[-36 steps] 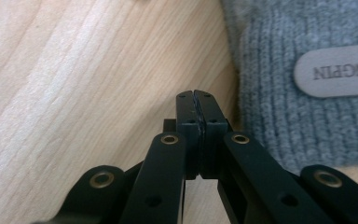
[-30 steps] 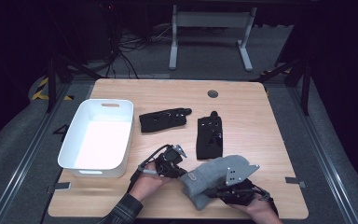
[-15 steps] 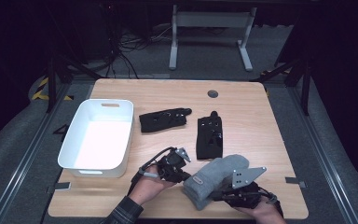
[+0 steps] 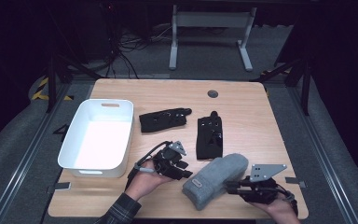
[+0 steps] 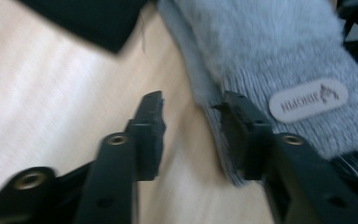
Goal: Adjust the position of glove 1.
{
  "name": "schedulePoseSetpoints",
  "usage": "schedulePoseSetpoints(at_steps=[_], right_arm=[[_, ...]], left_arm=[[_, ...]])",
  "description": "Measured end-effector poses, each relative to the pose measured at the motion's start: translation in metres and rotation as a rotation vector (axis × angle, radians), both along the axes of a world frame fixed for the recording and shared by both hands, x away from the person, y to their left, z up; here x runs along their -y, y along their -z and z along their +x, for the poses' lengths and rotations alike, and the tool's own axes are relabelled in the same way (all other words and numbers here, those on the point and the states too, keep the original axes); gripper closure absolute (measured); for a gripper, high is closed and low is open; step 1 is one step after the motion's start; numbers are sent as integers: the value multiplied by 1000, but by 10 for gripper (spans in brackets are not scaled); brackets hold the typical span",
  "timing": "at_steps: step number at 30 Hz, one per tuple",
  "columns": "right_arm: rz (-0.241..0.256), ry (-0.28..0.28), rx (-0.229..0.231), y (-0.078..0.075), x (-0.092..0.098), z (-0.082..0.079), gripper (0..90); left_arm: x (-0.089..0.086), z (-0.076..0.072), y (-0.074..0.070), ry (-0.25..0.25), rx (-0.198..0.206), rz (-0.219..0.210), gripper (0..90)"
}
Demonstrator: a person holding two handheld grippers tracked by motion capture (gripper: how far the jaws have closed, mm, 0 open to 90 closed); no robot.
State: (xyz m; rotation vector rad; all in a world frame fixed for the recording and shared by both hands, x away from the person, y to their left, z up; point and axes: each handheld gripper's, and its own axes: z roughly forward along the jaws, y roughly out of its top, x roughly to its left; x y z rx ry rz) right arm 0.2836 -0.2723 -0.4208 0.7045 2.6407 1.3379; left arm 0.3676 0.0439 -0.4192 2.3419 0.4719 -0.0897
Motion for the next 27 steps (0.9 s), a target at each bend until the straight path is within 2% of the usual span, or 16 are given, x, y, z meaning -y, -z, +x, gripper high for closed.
schedulePoseSetpoints(at_steps=[1, 2, 4, 5, 7, 8, 9, 11, 13, 14, 16, 18, 21, 24, 27], right_arm=[[-6, 49, 9, -2, 12, 4, 699], [-6, 49, 9, -2, 12, 4, 699], [-22, 96, 21, -3, 21, 8, 662], [-31, 133, 30, -4, 28, 12, 618], [-37, 178, 38, -4, 36, 17, 586], [-42, 226, 49, -3, 44, 21, 540], [-42, 226, 49, -3, 44, 21, 540], [-55, 270, 62, -2, 50, 27, 497], [-67, 314, 72, -1, 56, 33, 456], [-71, 362, 83, 1, 61, 40, 419], [-72, 374, 84, 3, 63, 43, 405], [-95, 441, 85, 9, 69, 56, 355], [-105, 470, 82, 13, 71, 62, 335], [-122, 517, 68, 20, 75, 74, 306], [-114, 540, 57, 24, 77, 83, 286]], left_arm=[[1, 2, -2, -1, 3, 0, 531], [2, 3, -3, 0, 5, 8, 531], [7, 6, -7, -8, 19, 8, 478], [8, 8, -8, -10, 24, 1, 448], [12, 11, -11, -17, 15, -1, 411], [17, 13, -13, -22, 24, -2, 365], [17, 13, -13, -22, 24, -2, 343], [21, 14, -16, -27, 31, -8, 325], [26, 15, -18, -35, 43, -38, 285], [30, 15, -18, -40, 39, -52, 254], [33, 16, -18, -40, 45, -46, 234], [38, 16, -17, -44, 52, -35, 177], [47, 17, -16, -43, 54, -36, 157], [59, 17, -15, -26, 56, -43, 153], [68, 17, -12, -20, 60, -36, 147]])
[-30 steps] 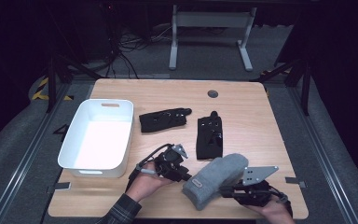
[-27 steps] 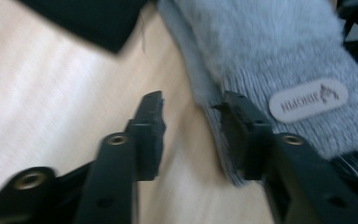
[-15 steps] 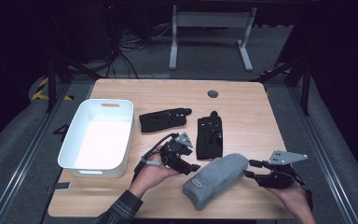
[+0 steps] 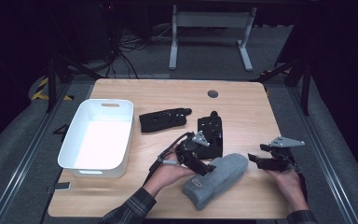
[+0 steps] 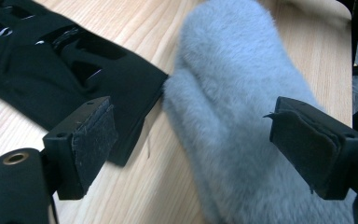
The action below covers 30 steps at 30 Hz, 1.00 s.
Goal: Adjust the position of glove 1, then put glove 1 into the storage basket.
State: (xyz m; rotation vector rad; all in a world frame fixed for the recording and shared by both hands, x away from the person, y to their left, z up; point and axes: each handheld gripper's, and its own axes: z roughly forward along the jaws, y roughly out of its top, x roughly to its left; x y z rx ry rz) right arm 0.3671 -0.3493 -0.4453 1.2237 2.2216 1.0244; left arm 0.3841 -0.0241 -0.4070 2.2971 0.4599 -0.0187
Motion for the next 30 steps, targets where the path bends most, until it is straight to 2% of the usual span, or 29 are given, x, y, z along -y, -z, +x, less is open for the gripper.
schedulePoseSetpoints(at_steps=[1, 3, 8, 10, 12, 16, 18, 22, 23, 26, 27, 30], right_arm=[[-6, 8, -1, 2, -1, 2, 280], [-5, 14, -1, 5, -2, 7, 277], [-15, 32, 5, 11, -2, 14, 270], [-17, 49, 7, 14, 0, 18, 270], [-21, 50, 4, 15, 0, 19, 268], [-37, 46, -8, 19, -2, 21, 260], [-40, 44, -9, 20, -3, 22, 256], [-42, 36, -4, 21, -5, 22, 243], [-43, 39, -2, 21, -5, 22, 234], [-41, 41, 1, 22, -4, 22, 227], [-41, 42, 3, 22, -4, 22, 222], [-40, 45, 2, 22, -5, 23, 214]], left_arm=[[0, 0, 0, 0, 0, 0, 144], [7, 0, 4, 0, -25, -4, 143], [17, -1, 10, 2, -37, -1, 134], [21, -2, 15, 16, -46, 20, 131], [23, -4, 18, 18, -53, 22, 130], [29, -8, 27, 27, -82, 58, 117], [30, -9, 30, 24, -86, 57, 117], [35, -12, 38, 47, -98, 84, 111], [38, -14, 42, 53, -126, 100, 111], [40, -15, 44, 61, -129, 112, 111], [41, -14, 45, 56, -154, 118, 111], [40, -14, 46, 58, -156, 119, 113]])
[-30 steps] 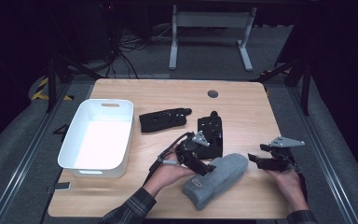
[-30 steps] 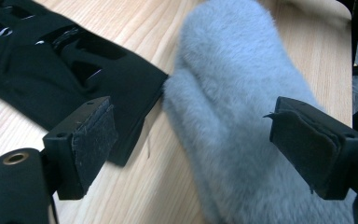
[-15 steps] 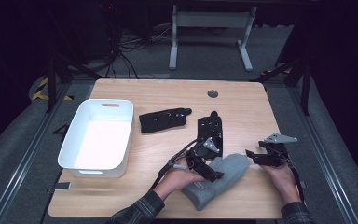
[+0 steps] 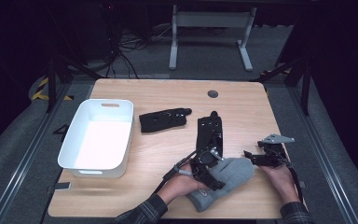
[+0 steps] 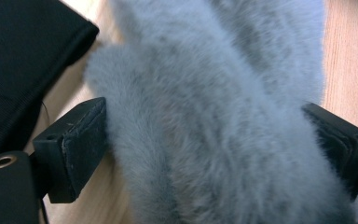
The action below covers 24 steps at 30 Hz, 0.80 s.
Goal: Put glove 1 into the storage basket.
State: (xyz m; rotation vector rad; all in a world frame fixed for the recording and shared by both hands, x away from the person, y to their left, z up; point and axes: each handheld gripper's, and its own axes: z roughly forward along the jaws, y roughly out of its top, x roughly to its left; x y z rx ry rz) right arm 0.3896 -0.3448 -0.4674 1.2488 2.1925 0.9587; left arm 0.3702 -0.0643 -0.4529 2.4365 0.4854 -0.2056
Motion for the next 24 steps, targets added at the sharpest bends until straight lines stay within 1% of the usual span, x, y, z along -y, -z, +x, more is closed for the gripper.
schedulePoseSetpoints(at_steps=[2, 3, 4, 5, 8, 9, 10, 11, 12, 15, 18, 20, 22, 24], right_arm=[[1, 1, -3, 0, 0, 0, 207], [0, 3, -3, 0, 0, 0, 206], [0, 3, -3, 0, 0, 0, 206], [1, 3, -4, 0, 0, 0, 203], [1, 4, -4, 0, 0, 0, 203], [1, 4, -4, 0, 0, 0, 203], [1, 4, -4, 0, 0, 0, 203], [1, 4, -4, 0, 0, 0, 203], [0, 4, -4, 0, 0, 0, 203], [1, 4, -4, 0, 0, 0, 201], [0, 4, -4, 0, 0, 0, 199], [0, 3, -4, 0, 0, 0, 198], [0, 4, -4, 0, 0, 0, 196], [0, 3, -5, 0, 0, 1, 193]], left_arm=[[1, -1, 0, -2, 6, 8, 116], [1, -2, -2, 11, -3, 16, 151], [1, -2, -2, 11, -3, 16, 166], [1, -2, -2, 23, -8, 3, 197], [0, -1, -3, 56, -30, -4, 283], [0, -1, -3, 56, -30, -4, 325], [0, 0, -3, 70, -48, -7, 325], [0, 0, -3, 75, -57, -7, 360], [0, -1, -3, 85, -72, -3, 425], [1, -1, -4, 97, -89, 6, 520], [1, 0, -5, 95, -105, 4, 586], [0, 1, -5, 95, -109, -3, 618], [-2, 2, -5, 85, -128, -19, 628], [-4, 3, -8, 83, -134, -30, 640]])
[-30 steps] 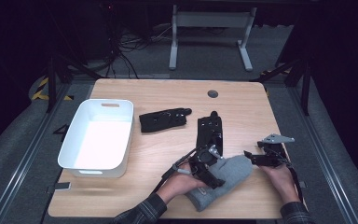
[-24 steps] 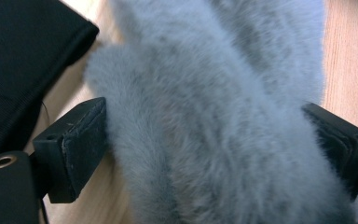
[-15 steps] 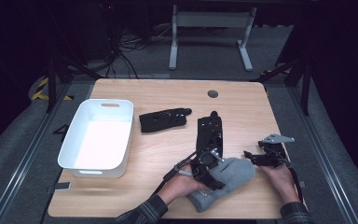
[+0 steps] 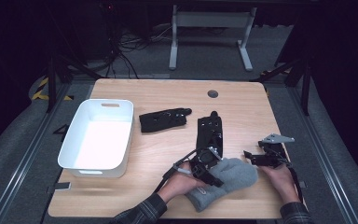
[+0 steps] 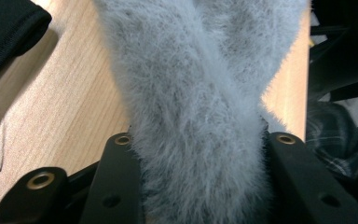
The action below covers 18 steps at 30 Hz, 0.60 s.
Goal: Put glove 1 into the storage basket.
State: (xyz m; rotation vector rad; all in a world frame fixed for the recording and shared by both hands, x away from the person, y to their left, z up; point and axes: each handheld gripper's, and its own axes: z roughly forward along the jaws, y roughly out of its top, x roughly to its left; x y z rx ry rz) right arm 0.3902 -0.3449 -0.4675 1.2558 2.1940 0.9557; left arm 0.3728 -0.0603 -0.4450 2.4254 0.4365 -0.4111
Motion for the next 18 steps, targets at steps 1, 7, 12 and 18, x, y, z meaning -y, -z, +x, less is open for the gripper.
schedulePoseSetpoints(at_steps=[1, 7, 12, 18], right_arm=[[0, 0, 0, 0, 0, 0, 193], [1, 1, -4, 0, 0, 0, 183], [-1, 4, -3, 0, 0, 0, 180], [-3, 5, -2, 0, 0, 0, 175]], left_arm=[[-1, 0, -1, -2, -10, -5, 641], [-5, -1, -9, 8, 1, -21, 641], [-10, -1, -17, 5, 16, -25, 640], [-20, 0, -33, 11, 21, -64, 639]])
